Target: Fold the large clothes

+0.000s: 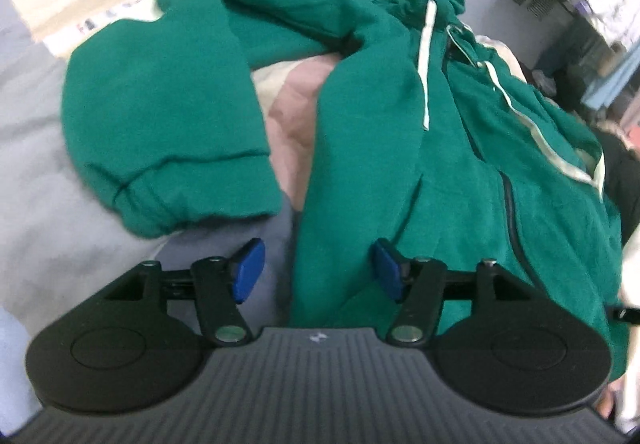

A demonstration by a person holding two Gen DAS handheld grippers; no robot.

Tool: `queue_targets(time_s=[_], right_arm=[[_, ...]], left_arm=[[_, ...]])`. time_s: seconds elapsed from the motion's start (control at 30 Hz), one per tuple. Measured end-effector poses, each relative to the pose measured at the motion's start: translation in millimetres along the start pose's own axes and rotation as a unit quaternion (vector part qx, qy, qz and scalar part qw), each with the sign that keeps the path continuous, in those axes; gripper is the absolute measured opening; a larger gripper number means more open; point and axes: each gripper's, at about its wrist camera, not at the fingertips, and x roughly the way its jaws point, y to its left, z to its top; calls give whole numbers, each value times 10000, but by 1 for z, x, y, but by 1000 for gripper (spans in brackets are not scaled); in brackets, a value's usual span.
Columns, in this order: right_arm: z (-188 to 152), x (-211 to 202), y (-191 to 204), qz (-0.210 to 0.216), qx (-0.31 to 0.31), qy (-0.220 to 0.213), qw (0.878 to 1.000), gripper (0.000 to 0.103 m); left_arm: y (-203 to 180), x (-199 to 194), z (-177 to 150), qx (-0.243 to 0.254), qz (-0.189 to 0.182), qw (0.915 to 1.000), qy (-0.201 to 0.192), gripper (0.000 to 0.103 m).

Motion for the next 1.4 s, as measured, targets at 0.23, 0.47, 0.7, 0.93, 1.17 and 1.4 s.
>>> queue_targets(time_s=[0.23,0.47,0.7,0.93,1.17,1.4], right_arm=[[2,-32,21,128,-599,-289,9977,15],[0,-71,50,545,-964,-541,9924,12],[-9,-51,32,230,-829,-72,9963,13],[-20,-34,-1,182,-376,-6,9991,23],[-11,-58,-32,-17,47,-460,9989,68],[12,-63,-63,-1125,-411,-1394,9830,72]], left_arm=[[10,9,3,-267,-176,9989,343,71],[3,-10,0,-204,-612,9971,392,12],[-3,-49,-5,326,-697,9969,192,8],[-23,-24,-17,999,-63,9938,476,9],[-17,-26,-6,793,-171,9962,322,51],[-34,-31,11,990,-268,9942,-322,57]])
